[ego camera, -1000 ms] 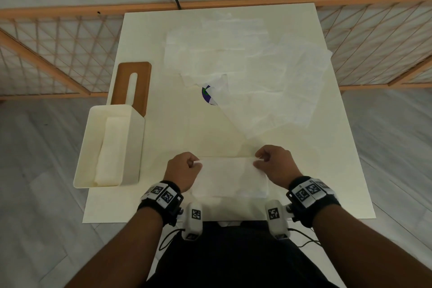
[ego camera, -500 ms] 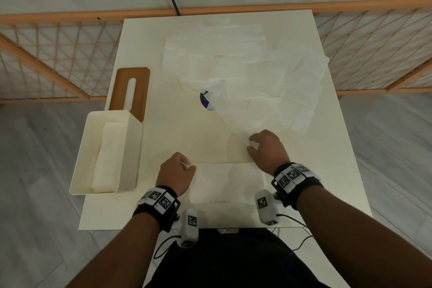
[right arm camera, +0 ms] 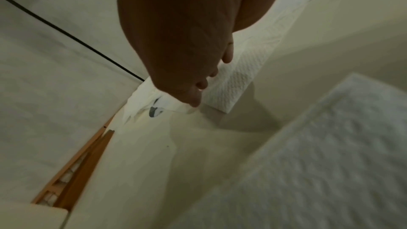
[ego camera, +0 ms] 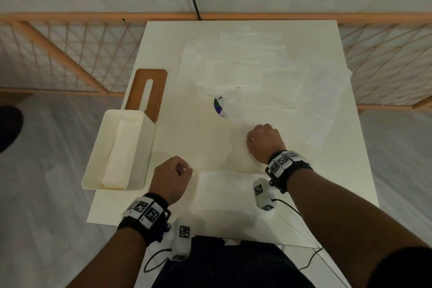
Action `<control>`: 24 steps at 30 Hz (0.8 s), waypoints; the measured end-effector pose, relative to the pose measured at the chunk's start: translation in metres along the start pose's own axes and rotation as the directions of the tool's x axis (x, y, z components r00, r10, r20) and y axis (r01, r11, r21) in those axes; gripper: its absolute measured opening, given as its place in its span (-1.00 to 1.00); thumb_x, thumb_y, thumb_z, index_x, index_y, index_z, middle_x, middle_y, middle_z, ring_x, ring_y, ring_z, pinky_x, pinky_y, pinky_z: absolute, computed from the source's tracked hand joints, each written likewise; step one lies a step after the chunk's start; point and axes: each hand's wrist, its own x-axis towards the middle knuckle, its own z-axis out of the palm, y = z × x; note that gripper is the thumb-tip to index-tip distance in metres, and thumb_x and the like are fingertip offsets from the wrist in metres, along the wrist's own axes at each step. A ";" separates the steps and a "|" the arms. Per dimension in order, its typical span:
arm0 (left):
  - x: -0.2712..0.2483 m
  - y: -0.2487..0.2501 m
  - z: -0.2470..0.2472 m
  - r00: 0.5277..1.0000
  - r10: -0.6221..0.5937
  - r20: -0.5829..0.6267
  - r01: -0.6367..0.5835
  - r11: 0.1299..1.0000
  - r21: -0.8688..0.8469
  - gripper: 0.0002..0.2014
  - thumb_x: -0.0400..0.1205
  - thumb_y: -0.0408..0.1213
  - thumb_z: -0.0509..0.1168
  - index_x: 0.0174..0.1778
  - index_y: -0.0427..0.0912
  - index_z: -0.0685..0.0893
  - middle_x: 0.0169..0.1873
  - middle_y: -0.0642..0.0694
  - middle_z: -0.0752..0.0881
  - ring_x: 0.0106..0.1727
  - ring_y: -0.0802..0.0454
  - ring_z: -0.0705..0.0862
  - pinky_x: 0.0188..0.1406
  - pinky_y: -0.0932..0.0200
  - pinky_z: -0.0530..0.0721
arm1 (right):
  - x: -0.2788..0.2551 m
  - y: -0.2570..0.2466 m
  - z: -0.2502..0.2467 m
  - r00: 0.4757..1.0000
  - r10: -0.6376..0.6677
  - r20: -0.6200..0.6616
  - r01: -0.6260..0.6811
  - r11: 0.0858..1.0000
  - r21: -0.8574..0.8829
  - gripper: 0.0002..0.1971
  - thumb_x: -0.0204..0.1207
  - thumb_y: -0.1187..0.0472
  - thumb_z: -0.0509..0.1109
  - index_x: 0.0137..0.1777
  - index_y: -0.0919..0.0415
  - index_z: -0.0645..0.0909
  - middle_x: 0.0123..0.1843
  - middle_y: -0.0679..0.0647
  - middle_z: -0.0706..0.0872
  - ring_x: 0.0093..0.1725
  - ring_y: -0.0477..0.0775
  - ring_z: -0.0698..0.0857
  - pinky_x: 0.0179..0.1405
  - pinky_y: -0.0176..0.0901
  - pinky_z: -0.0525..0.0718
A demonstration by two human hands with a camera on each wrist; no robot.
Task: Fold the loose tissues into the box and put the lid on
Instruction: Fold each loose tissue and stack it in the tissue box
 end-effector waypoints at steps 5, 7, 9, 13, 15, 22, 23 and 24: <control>0.003 0.014 -0.003 0.999 0.039 0.027 -0.037 0.998 -0.055 -0.93 0.60 -0.20 0.44 -0.14 -0.07 0.68 -0.33 0.04 0.70 -0.26 0.22 0.63 -0.34 0.50 0.43 | -0.009 0.005 -0.036 0.988 0.081 -0.132 -0.020 0.913 0.407 -0.81 0.61 0.22 0.28 -0.05 0.23 0.73 -0.07 0.16 0.79 -0.07 0.21 0.70 -0.01 0.04 0.68; 0.005 0.025 -0.003 0.998 0.058 0.037 -0.052 0.990 -0.130 -0.92 0.59 -0.24 0.45 -0.07 -0.06 0.69 -0.27 0.03 0.73 -0.22 0.21 0.66 -0.24 0.47 0.50 | -0.015 0.008 -0.065 0.986 0.091 -0.143 0.006 0.825 0.565 -0.86 0.61 0.24 0.32 -0.11 0.21 0.69 -0.08 0.08 0.80 -0.12 0.09 0.71 -0.08 -0.07 0.64; 0.009 0.040 -0.004 0.994 0.103 0.042 -0.092 0.971 -0.220 -0.77 0.56 -0.30 0.47 0.10 -0.05 0.67 -0.10 0.07 0.75 -0.07 0.21 0.69 -0.04 0.34 0.61 | -0.022 0.010 -0.097 0.994 0.079 -0.081 -0.003 0.735 0.678 -0.85 0.60 0.26 0.34 -0.21 0.20 0.63 -0.20 -0.04 0.74 -0.21 -0.04 0.64 -0.17 -0.13 0.52; 0.023 0.076 -0.008 0.978 0.149 0.143 -0.068 0.886 -0.459 -0.24 0.50 -0.51 0.46 0.57 0.06 0.36 0.44 0.12 0.49 0.38 0.14 0.52 0.35 0.14 0.53 | -0.045 0.007 -0.145 0.998 0.017 0.053 -0.055 0.313 0.948 -0.76 0.62 0.36 0.27 -0.29 0.17 0.56 -0.40 -0.04 0.56 -0.41 -0.06 0.51 -0.38 -0.22 0.44; 0.030 0.093 -0.012 0.972 0.160 0.174 -0.043 0.843 -0.536 -0.05 0.48 -0.59 0.45 0.68 0.11 0.16 0.57 0.12 0.31 0.51 0.14 0.37 0.47 0.08 0.42 | -0.056 0.008 -0.157 0.998 0.009 0.064 -0.065 0.067 0.996 -0.75 0.63 0.40 0.22 -0.28 0.21 0.54 -0.42 0.00 0.52 -0.45 -0.04 0.47 -0.50 -0.26 0.38; 0.041 0.123 -0.022 0.926 0.237 0.294 0.076 0.644 -0.761 -0.60 0.42 -0.55 0.40 0.13 -0.10 0.71 0.03 0.01 0.81 0.17 -0.02 0.71 0.24 0.07 0.63 | -0.073 0.017 -0.162 0.979 0.176 0.104 -0.075 -0.164 0.984 -0.84 0.61 0.26 0.31 -0.21 0.15 0.58 -0.27 0.12 0.53 -0.31 0.09 0.53 -0.30 -0.12 0.52; 0.039 0.127 -0.022 0.928 0.225 0.297 0.095 0.628 -0.772 -0.72 0.51 -0.58 0.37 0.04 -0.17 0.74 -0.07 -0.04 0.83 0.05 -0.04 0.76 0.19 0.04 0.65 | -0.075 0.018 -0.160 0.970 0.223 0.100 -0.071 -0.133 0.989 -0.82 0.66 0.26 0.28 -0.19 0.14 0.57 -0.27 0.11 0.54 -0.32 0.06 0.56 -0.34 -0.16 0.57; 0.038 0.128 -0.022 0.931 0.206 0.301 0.111 0.626 -0.772 -0.78 0.59 -0.59 0.32 0.01 -0.21 0.75 -0.09 -0.09 0.84 0.00 -0.07 0.77 0.17 -0.02 0.68 | -0.077 0.018 -0.157 0.959 0.268 0.096 -0.067 -0.114 0.991 -0.81 0.69 0.27 0.25 -0.17 0.13 0.57 -0.27 0.09 0.55 -0.33 0.04 0.57 -0.39 -0.21 0.61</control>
